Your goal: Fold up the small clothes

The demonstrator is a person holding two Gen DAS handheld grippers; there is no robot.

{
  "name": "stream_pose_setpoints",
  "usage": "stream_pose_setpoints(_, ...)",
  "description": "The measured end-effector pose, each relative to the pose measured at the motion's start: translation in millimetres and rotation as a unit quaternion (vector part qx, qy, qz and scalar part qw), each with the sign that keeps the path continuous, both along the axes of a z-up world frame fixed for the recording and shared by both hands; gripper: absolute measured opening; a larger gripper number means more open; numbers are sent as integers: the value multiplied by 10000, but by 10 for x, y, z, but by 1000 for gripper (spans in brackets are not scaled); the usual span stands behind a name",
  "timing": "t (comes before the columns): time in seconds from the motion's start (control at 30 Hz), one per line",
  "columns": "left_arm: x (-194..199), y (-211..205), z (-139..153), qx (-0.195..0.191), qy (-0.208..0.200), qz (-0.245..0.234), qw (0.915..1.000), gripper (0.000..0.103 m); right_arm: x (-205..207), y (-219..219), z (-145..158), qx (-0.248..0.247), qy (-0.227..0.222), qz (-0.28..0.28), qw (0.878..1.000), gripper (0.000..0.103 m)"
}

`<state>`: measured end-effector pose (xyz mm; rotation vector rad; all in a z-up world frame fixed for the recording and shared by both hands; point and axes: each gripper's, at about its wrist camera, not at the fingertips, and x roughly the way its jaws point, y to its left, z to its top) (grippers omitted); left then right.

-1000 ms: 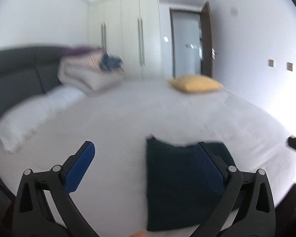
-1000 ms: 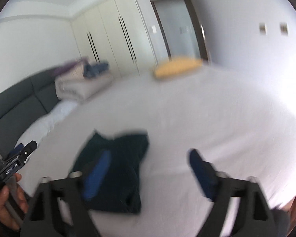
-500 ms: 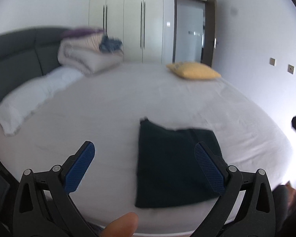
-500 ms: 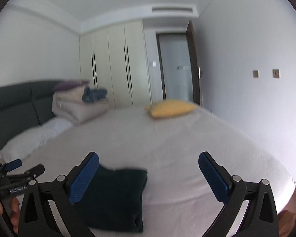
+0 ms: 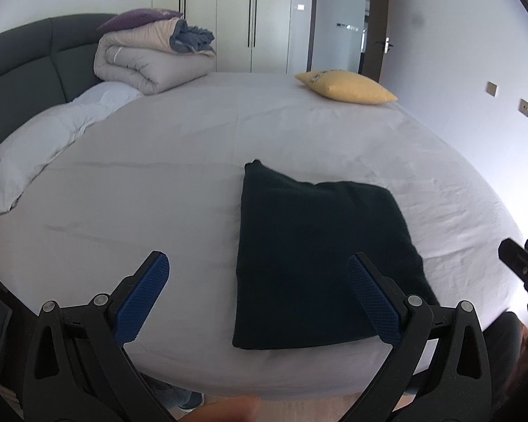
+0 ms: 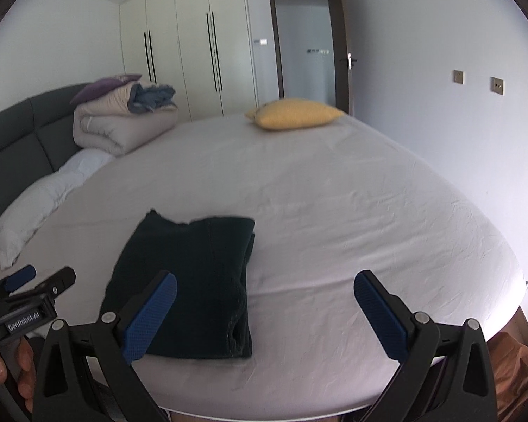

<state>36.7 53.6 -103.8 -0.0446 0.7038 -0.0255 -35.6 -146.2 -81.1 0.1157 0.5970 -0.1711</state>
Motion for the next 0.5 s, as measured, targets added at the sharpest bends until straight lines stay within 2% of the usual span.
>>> stream_pose_setpoints(0.3, 41, 59, -227, -54, 207, 104, 9997, 103, 99, 162, -230, -306, 436, 273, 9982, 103)
stream_pose_setpoints(0.5, 46, 34, -300, -47, 261, 32, 9996, 103, 134, 206, -348, -314, 669, 340, 9967, 103)
